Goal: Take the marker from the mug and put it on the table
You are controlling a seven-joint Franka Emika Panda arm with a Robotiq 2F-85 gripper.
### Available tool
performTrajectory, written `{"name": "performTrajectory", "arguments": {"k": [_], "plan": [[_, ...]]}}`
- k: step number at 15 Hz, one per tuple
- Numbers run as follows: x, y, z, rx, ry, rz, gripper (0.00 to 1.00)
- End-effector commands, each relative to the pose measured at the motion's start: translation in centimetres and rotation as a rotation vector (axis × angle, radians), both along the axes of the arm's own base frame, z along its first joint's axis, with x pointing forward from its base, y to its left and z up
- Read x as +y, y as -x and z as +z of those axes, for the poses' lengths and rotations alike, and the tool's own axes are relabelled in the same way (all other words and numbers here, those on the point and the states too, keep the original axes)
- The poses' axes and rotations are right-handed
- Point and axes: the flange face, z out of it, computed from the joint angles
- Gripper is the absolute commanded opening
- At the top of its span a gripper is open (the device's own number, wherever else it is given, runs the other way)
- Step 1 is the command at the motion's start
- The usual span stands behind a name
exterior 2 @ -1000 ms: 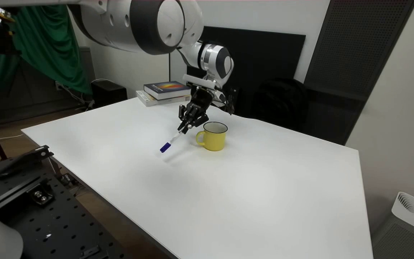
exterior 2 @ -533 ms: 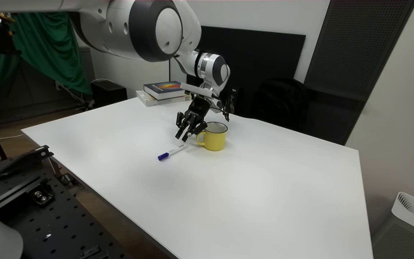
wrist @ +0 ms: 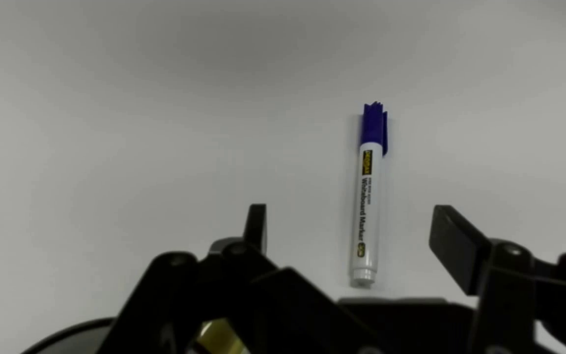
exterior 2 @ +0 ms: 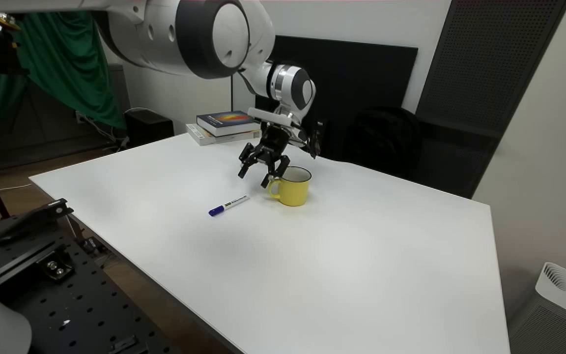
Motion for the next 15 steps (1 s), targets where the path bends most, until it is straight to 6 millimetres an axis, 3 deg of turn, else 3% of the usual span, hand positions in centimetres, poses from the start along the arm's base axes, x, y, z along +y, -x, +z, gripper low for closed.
{"name": "performTrajectory", "arguments": {"k": [1,8,15], "plan": [[1.4,-1.2,4.2,-0.050,0.023,-0.009,1.00],[3.8,-2.7,10.4,-0.141,0.032,-0.015,1.00],[4.8,-8.3,15.8,-0.561,0.017,-0.054,1.00]]}}
